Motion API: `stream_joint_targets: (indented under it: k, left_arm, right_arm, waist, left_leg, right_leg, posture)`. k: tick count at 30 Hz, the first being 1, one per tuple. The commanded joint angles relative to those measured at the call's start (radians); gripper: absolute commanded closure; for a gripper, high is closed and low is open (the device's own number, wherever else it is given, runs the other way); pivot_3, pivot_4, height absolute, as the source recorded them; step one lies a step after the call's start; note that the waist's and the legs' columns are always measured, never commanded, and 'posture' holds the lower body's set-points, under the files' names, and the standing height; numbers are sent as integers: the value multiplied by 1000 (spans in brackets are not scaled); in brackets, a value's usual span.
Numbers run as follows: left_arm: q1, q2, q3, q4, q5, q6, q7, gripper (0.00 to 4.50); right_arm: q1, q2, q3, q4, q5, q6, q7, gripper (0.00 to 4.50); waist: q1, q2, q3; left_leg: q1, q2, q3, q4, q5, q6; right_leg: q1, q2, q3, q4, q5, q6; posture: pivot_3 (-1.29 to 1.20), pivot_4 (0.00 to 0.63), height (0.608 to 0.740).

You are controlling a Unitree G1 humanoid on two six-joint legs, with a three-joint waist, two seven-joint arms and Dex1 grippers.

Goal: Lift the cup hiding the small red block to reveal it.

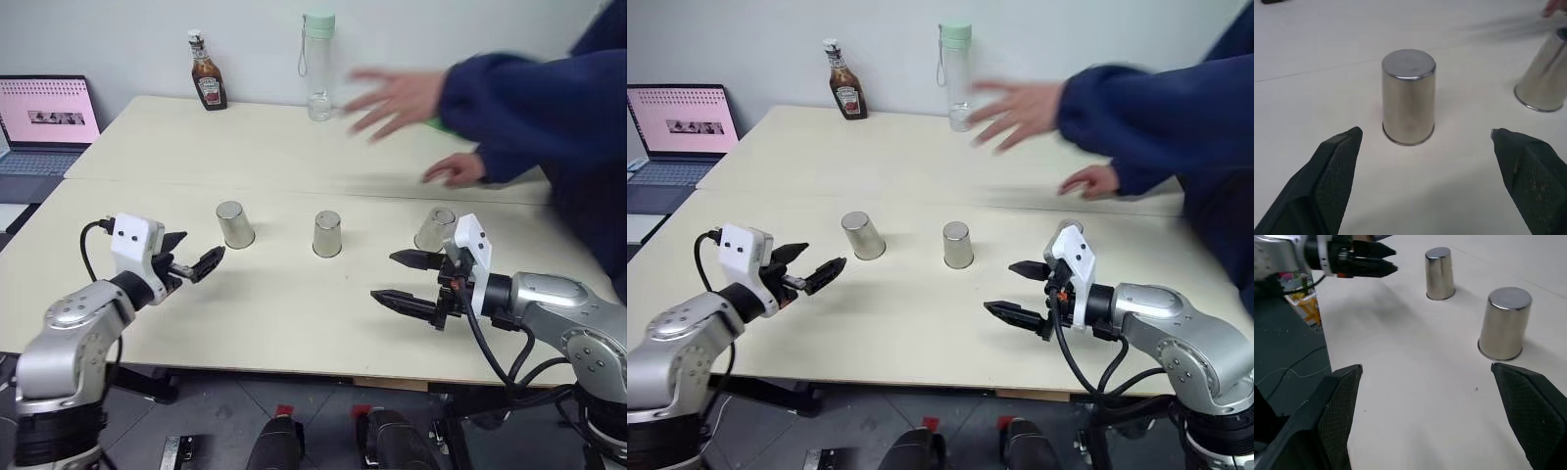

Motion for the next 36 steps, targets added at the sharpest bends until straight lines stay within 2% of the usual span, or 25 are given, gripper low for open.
stream_joint_targets:
  k: [1, 6, 16, 18, 25, 30, 36]
  left_arm:
    - [-57, -49, -40, 71, 65, -98, 57, 0]
    - [-146, -130, -106, 230, 125, -211, 77, 0]
    - [-345, -190, -163, 557, 225, -384, 113, 0]
    - [-357, -190, -171, 590, 237, -410, 108, 377]
    - [-368, -199, -166, 625, 232, -450, 87, 1711]
    - [-407, -164, -144, 557, 222, -415, 101, 1733]
    - [-376, -68, -59, 402, 185, -245, 143, 1733]
  right_arm:
    - [-32, 4, 29, -15, -32, -74, 7, 28]
    - [-51, 18, 55, -7, -45, -90, -13, 28]
    - [-51, 20, 47, -36, -19, -53, -74, 28]
    - [-50, 18, 47, -40, -22, -50, -84, 0]
    - [-55, 28, 20, -38, 7, -23, -127, 0]
    - [-61, 24, 17, -40, 30, -15, -137, 0]
    - [-66, 33, 26, -37, 43, -13, -139, 0]
  waist:
    - [0, 0, 0]
    - [1, 0, 0]
    - [2, -1, 0]
    - [0, -1, 0]
    - [-1, -1, 0]
    - [-1, -1, 0]
    - [-8, -1, 0]
  left_leg:
    - [0, 0, 0, 0, 0, 0]
    - [0, 0, 0, 0, 0, 0]
    - [-1, 0, -1, 0, 0, 0]
    - [-1, 0, 0, 0, 0, 0]
    - [-1, 0, -1, 0, 0, 0]
    - [-1, 0, -1, 0, 0, 0]
    - [-1, 0, 0, -1, 0, 0]
  right_leg:
    - [0, 0, 0, 0, 0, 0]
    - [0, 0, 0, 0, 0, 0]
    - [0, 0, 0, 0, 1, 0]
    - [0, 0, 0, 0, 1, 0]
    - [0, 0, 0, 0, 2, -1]
    - [0, 0, 0, 0, 2, 0]
    - [-1, 0, 0, 0, 2, 0]
  posture:
    - [0, 150, 740]
    - [0, 150, 740]
    - [0, 150, 740]
    - [0, 150, 740]
    - [0, 150, 740]
    - [0, 150, 740]
    - [0, 150, 740]
